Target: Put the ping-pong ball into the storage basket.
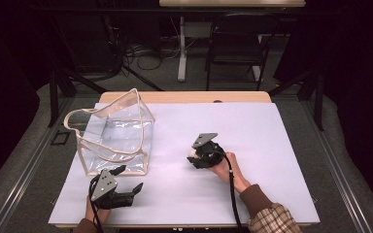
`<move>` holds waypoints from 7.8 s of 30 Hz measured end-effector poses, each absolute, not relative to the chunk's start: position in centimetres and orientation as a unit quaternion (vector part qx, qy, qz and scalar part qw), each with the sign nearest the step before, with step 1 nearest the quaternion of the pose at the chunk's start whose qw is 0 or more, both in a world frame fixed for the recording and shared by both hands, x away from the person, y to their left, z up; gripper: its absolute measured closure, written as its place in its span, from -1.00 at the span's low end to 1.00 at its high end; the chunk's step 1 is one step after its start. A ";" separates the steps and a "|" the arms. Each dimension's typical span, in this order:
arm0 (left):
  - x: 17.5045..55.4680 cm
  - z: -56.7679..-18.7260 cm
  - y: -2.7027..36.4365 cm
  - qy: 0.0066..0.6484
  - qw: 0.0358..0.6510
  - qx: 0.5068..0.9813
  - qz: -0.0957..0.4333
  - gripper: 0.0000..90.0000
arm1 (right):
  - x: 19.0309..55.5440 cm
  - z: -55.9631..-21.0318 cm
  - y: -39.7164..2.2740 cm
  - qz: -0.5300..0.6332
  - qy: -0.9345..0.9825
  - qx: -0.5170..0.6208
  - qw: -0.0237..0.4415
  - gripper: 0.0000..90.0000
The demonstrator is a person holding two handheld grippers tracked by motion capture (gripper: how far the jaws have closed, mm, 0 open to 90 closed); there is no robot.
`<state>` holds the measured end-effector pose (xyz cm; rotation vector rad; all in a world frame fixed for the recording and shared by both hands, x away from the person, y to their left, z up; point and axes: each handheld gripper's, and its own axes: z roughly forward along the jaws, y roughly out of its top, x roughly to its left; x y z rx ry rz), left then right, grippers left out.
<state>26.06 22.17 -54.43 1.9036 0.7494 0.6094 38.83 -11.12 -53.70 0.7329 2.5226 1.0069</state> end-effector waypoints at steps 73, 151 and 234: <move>26.1 -54.4 22.2 0.305 0.485 0.780 0.251 -0.65 | 37.9 -47.9 -12.8 0.398 0.859 0.253 0.201 0.13; 26.1 -54.4 22.1 0.301 0.486 0.781 0.253 -0.65 | 38.9 -41.5 -13.0 0.397 0.853 0.237 0.240 0.13; 26.1 -54.4 22.1 0.296 0.488 0.782 0.252 -0.65 | 41.5 -37.5 -6.3 0.395 0.868 0.173 0.247 0.14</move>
